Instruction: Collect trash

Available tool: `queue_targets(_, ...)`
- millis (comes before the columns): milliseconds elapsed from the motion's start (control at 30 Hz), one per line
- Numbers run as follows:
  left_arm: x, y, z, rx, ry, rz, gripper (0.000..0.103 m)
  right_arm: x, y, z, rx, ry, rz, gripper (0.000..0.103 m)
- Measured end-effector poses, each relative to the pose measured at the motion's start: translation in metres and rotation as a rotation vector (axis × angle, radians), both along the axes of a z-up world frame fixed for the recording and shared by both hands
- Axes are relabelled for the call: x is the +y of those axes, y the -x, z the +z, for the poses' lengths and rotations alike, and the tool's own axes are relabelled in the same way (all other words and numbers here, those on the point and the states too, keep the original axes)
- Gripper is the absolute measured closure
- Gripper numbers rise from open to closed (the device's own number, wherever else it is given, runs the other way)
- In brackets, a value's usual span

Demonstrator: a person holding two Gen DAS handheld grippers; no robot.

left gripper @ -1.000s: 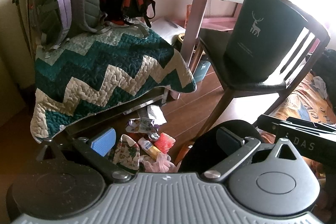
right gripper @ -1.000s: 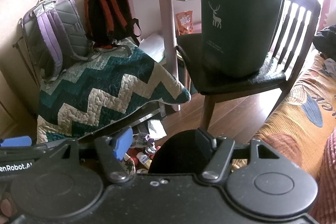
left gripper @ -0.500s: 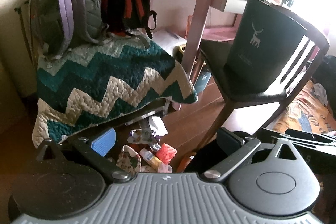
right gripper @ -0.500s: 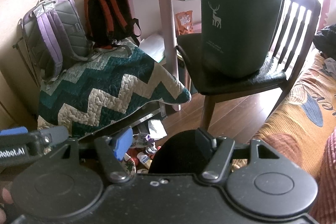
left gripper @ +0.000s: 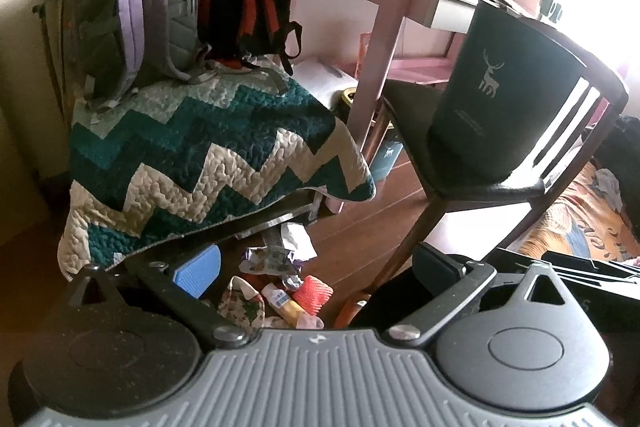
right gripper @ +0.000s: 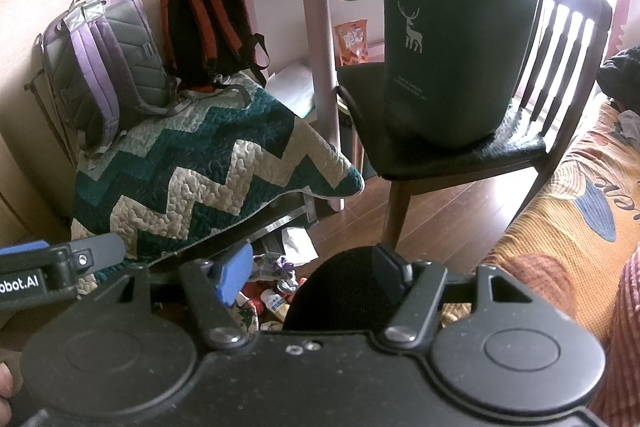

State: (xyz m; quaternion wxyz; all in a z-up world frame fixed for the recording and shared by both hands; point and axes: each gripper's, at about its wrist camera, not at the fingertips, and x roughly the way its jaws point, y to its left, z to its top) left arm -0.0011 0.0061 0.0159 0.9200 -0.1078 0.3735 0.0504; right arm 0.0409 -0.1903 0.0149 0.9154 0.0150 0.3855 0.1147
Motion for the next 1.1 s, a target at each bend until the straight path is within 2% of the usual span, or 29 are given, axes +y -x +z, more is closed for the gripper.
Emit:
queue_targets(467, 0.001, 0.001, -0.004, -0.003, -0.003, 0.024, 0.000, 0.001, 0.000, -0.002, 0.004, 0.001, 0.006, 0.037)
queue_targets(1100, 0.033, -0.023, -0.017, 0.002, 0.010, 0.042, 0.000, 0.025, -0.026, -0.013, 0.030, 0.028, 0.020, 0.037)
